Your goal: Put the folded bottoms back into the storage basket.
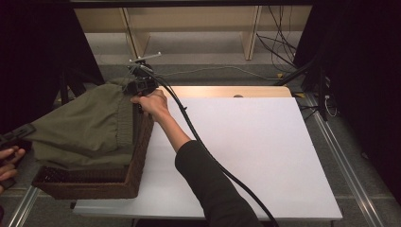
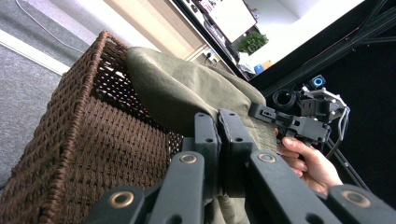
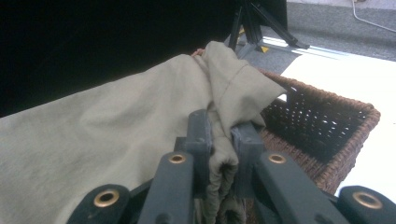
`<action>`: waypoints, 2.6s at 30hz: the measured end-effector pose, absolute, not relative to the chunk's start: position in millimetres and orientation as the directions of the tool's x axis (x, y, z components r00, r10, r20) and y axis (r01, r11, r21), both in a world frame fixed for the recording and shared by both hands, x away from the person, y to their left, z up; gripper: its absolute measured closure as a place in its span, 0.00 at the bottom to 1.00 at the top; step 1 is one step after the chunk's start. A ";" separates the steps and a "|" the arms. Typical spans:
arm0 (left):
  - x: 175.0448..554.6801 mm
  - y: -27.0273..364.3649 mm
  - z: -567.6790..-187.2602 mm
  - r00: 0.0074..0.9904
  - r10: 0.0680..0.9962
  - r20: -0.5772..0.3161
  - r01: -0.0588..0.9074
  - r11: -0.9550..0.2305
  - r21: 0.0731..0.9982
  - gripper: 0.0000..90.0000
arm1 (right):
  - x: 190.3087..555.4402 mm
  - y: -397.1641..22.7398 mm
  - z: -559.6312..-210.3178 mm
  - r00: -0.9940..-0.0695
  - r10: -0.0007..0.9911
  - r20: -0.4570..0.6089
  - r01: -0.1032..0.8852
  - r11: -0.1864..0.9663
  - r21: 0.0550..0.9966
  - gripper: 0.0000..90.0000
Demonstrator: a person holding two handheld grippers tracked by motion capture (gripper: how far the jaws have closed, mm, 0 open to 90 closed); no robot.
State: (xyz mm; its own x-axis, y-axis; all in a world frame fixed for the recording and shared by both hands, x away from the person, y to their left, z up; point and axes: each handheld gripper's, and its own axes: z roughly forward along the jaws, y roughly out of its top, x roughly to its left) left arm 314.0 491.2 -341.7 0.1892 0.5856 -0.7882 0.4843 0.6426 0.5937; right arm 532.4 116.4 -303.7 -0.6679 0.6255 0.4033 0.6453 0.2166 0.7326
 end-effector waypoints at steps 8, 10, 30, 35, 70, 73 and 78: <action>314.7 492.1 -344.1 0.181 0.587 -0.789 0.492 0.641 0.589 0.96 | 532.5 120.8 -309.3 -0.669 0.625 0.402 0.647 0.223 0.730 0.90; 314.4 492.9 -344.6 0.179 0.586 -0.790 0.492 0.642 0.588 0.96 | 532.4 121.4 -309.9 -0.667 0.624 0.406 0.650 0.222 0.726 0.90; 329.0 473.9 -343.9 -0.032 0.772 -0.635 0.614 0.517 0.597 0.35 | 540.1 117.4 -316.0 -0.627 0.628 0.461 0.693 0.179 0.698 0.51; 332.0 462.9 -339.4 0.003 0.788 -0.616 0.628 0.478 0.614 0.35 | 540.8 108.7 -306.7 -0.634 0.619 0.463 0.681 0.164 0.714 0.49; 350.2 411.6 -336.9 0.138 0.757 -0.638 0.632 0.429 0.646 0.33 | 538.3 57.4 -297.0 -0.660 0.627 0.414 0.638 0.178 0.749 0.31; 351.5 405.0 -336.2 0.143 0.760 -0.634 0.626 0.426 0.653 0.33 | 536.8 51.4 -296.0 -0.661 0.628 0.412 0.636 0.176 0.751 0.29; 354.9 396.0 -338.2 0.161 0.749 -0.642 0.633 0.421 0.650 0.32 | 534.9 40.0 -294.0 -0.661 0.630 0.408 0.626 0.164 0.762 0.28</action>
State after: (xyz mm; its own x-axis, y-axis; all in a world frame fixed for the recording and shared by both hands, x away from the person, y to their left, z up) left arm 354.9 396.0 -338.2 0.1614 0.7493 -0.6422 0.6328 0.4208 0.6500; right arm 534.9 40.0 -294.0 -0.6607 0.6304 0.4075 0.6263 0.1636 0.7622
